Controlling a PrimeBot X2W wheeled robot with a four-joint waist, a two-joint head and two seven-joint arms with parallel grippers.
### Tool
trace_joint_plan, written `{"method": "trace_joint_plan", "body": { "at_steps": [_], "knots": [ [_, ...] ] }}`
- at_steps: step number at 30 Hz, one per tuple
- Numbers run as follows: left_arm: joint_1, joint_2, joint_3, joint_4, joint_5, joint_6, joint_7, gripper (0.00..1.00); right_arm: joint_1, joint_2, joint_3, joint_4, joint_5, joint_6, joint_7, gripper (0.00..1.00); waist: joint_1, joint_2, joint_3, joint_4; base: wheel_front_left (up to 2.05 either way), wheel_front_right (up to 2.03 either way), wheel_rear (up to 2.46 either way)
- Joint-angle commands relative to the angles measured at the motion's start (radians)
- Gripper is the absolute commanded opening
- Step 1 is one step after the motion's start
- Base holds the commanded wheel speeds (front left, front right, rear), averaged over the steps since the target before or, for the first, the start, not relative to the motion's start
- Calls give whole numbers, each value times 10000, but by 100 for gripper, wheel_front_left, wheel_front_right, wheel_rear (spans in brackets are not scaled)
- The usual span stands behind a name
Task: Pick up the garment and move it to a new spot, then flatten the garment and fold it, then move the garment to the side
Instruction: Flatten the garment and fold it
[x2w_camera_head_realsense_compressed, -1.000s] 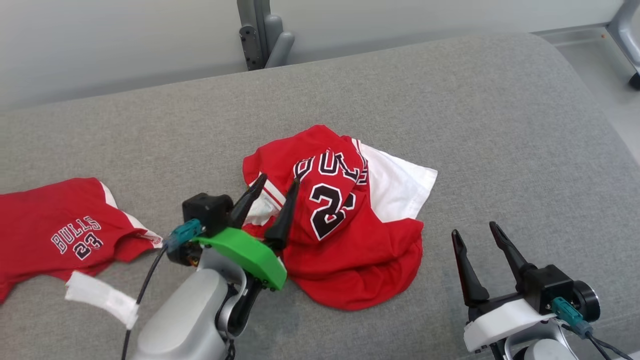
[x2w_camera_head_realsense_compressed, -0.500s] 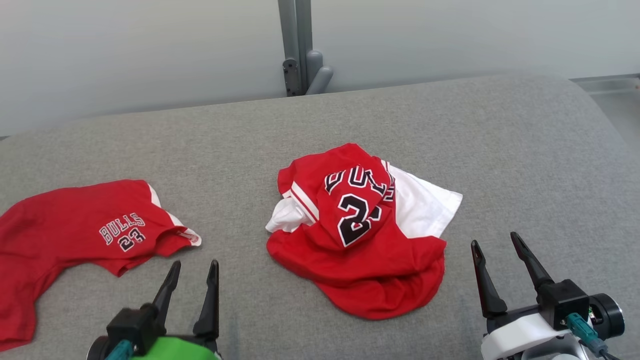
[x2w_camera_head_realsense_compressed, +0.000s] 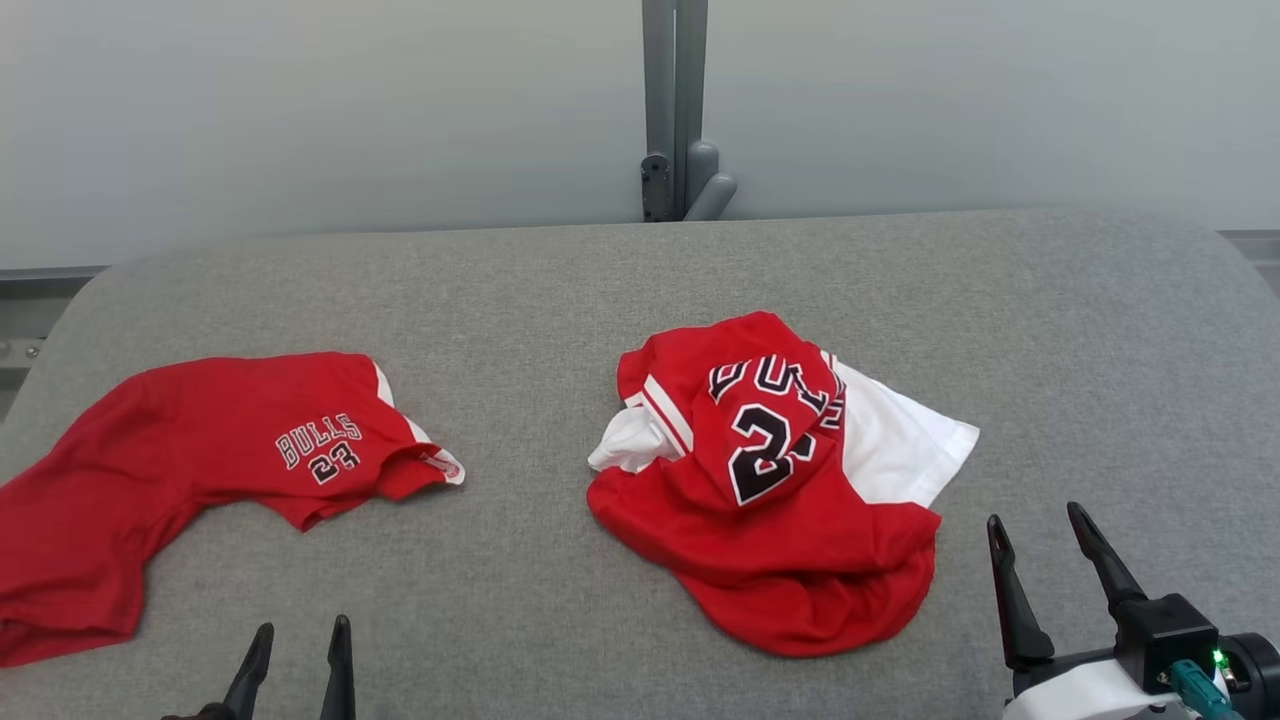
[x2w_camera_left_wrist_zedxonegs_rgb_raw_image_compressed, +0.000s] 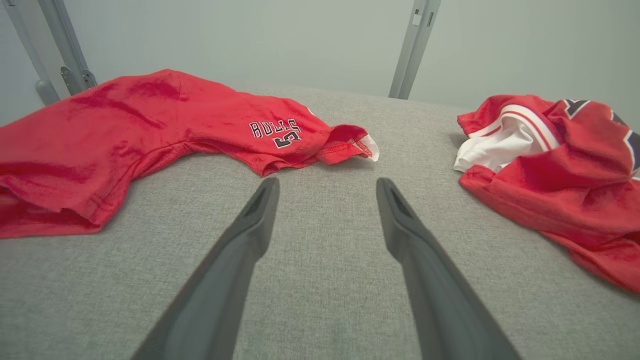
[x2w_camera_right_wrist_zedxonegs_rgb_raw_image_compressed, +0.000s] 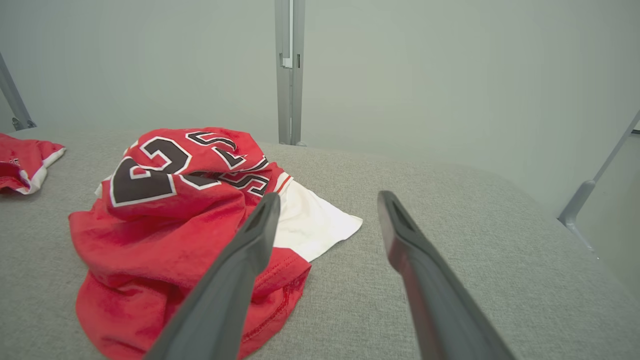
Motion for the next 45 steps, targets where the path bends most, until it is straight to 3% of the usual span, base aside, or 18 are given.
{"method": "trace_joint_plan", "body": {
  "at_steps": [1, 45],
  "knots": [
    [79, -51, 54, -36, 59, -35, -3, 100, 183, -21, -40, -42, -73, 1, -33, 100, 0, 48, 6, 52, 0, 0, 0],
    [-479, 79, -759, -462, -383, -49, -3, 100, -127, -24, 6, -15, 70, 1, -33, 100, 0, 48, 159, -349, 0, 0, 0]
  ]
}}
